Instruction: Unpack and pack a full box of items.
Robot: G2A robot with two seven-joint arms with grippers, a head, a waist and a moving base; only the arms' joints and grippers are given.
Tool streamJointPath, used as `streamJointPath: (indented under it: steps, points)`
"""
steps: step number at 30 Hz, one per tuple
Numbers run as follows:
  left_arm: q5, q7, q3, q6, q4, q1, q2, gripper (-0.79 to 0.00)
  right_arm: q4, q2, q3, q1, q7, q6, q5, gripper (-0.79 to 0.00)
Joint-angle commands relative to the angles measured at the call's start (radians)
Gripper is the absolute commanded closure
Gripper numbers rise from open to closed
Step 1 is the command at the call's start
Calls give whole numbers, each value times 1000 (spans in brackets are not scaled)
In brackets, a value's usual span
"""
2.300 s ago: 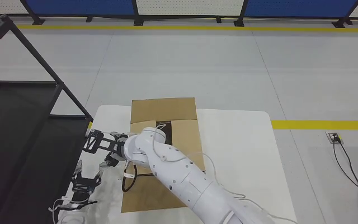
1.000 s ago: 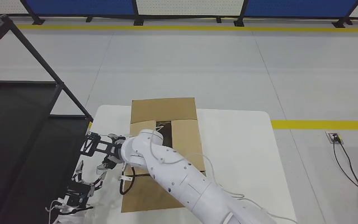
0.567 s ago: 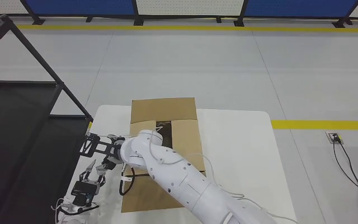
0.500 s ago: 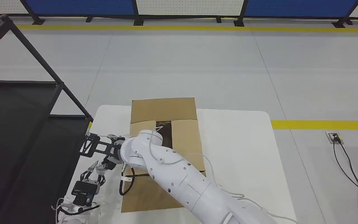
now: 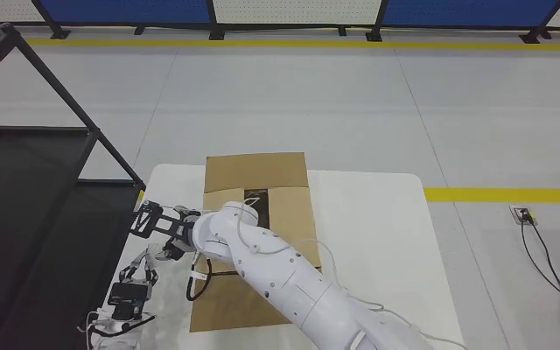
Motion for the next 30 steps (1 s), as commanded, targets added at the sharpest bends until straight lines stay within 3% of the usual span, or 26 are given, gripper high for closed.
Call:
streamJointPath:
  steps: [1, 15, 19, 20, 30]
  points:
    - [-16, -7, 2, 29, 4, -5, -4, 0, 1, 1, 6, -2, -16, 52, -9, -785]
    - [-33, -100, 30, 226, 23, -56, -30, -3, -39, 25, 69, -45, -61, 138, -39, -785]
    - [-6, -149, 40, 251, 25, -66, -34, -714, -76, 42, 83, -71, -55, 125, -71, -785]
    - [0, -158, 44, 256, 24, -69, -35, -785, -88, 46, 87, -78, -51, 122, -80, -785]
    - [41, -195, 58, 275, 3, -70, -43, -785, -223, 93, 126, -168, -17, 86, -169, -785]
